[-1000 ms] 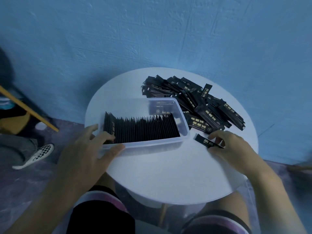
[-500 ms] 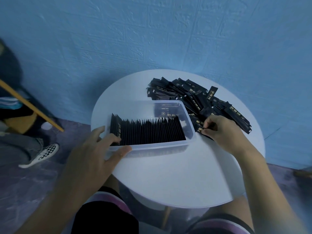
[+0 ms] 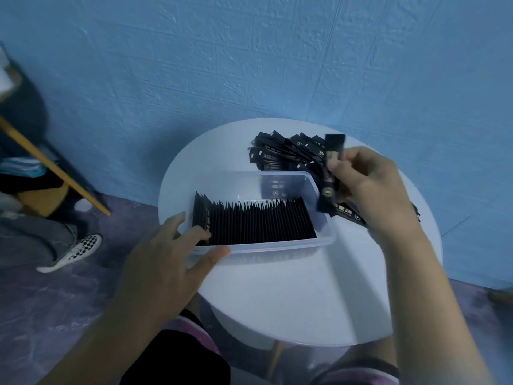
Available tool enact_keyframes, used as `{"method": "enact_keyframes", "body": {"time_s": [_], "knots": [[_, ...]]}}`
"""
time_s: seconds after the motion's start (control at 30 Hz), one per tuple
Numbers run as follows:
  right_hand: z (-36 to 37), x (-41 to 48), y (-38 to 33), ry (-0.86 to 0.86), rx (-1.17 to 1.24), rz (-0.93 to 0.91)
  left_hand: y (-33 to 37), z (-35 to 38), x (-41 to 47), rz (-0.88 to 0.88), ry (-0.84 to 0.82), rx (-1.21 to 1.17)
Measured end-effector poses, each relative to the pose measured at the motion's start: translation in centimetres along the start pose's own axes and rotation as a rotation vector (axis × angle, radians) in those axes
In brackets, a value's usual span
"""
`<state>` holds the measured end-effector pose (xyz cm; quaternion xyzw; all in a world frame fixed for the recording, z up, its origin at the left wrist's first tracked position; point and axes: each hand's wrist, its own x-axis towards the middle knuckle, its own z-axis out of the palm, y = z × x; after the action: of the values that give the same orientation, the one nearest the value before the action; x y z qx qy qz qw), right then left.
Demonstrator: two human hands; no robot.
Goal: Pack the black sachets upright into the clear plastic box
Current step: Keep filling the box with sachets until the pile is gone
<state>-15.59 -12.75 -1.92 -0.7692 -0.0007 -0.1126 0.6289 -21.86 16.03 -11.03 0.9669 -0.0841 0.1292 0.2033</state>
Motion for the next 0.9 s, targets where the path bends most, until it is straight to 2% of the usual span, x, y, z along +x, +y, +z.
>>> {"method": "enact_keyframes", "body": {"time_s": [0.07, 0.1, 0.27, 0.33, 0.53, 0.7, 0.9], "knots": [[3.7, -0.4, -1.4, -0.144, 0.078, 0.021, 0.2, 0.1, -0.2, -0.010, -0.002, -0.026], [5.6, -0.5, -1.5, -0.204, 0.036, 0.031, 0.3, 0.1, -0.2, -0.012, -0.002, -0.034], [11.6, -1.0, 0.5, -0.451, -0.487, 0.122, 0.7, -0.1, -0.5, -0.020, -0.008, -0.025], [12.6, -1.3, 1.0, -0.544, -0.564, 0.174, 0.6, -0.3, -0.6, -0.009, -0.022, -0.025], [12.6, -1.2, 1.5, -0.609, -0.375, 0.308, -0.6, -1.0, -0.5, 0.032, -0.126, -0.018], [12.3, -0.9, 1.5, -0.687, -0.289, 0.378, -1.0, -1.3, -0.4, 0.091, -0.080, -0.012], [13.0, -0.7, 1.7, -0.682, -0.246, 0.381, -1.0, -1.3, -0.4, 0.138, -0.049, -0.027]]}}
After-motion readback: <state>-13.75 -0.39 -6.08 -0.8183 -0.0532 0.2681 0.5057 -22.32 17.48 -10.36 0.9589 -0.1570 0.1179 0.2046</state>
